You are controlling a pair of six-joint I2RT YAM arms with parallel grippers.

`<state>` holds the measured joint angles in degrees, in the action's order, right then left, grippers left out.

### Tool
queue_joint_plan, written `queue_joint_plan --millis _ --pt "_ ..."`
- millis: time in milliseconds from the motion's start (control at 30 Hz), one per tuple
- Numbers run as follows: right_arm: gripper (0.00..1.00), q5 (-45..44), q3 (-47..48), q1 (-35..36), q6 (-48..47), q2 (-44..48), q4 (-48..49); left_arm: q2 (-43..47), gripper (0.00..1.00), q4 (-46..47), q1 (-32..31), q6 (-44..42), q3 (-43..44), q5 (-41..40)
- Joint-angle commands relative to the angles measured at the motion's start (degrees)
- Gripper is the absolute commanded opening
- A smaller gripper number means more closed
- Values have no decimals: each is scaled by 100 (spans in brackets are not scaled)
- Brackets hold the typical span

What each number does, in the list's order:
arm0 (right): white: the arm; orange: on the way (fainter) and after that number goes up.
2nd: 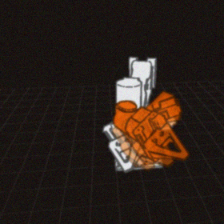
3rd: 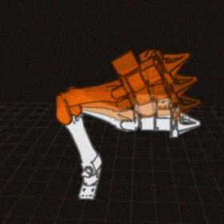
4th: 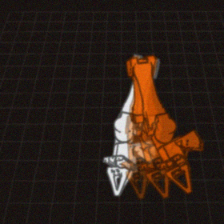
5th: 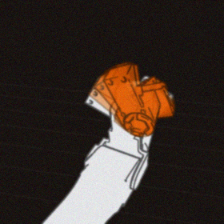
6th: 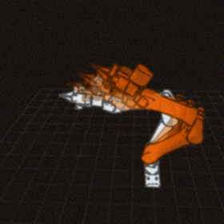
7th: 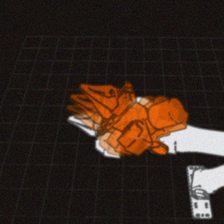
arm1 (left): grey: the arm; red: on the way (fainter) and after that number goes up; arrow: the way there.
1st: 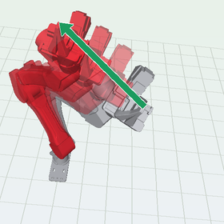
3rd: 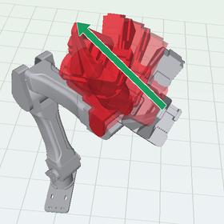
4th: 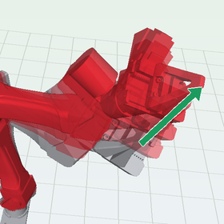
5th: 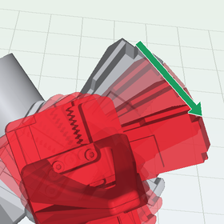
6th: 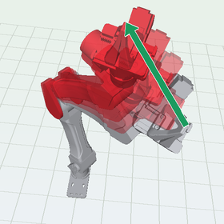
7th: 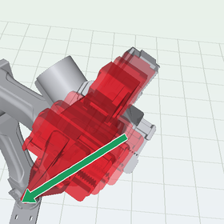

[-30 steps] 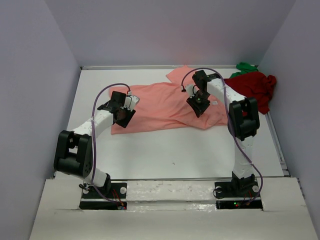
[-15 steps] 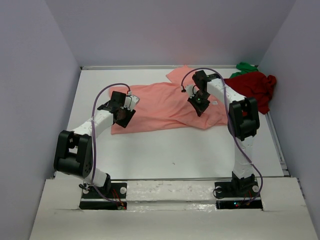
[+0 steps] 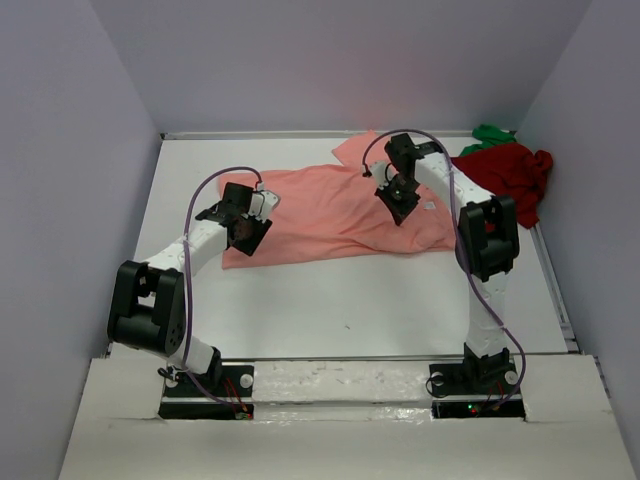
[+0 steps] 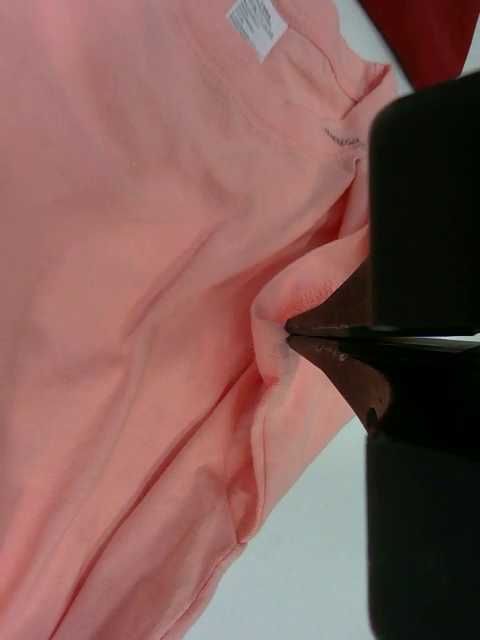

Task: Fold and stack the t-shirts
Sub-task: Fold the tshirt

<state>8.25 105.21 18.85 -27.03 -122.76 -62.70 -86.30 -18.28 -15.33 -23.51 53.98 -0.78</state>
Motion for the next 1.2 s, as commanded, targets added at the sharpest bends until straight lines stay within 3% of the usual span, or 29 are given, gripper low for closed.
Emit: queue_joint_plan --millis 0,733,1167 --pt "0 -157 552 48 -48 253 -15 52 57 9 -40 -49 -10 -45" --pt "0 -385 1836 48 84 -345 -23 8 57 0 -49 -31 -36 -81" --pt "0 -272 2065 101 13 -451 -6 8 57 -17 -40 -40 -45 -116"
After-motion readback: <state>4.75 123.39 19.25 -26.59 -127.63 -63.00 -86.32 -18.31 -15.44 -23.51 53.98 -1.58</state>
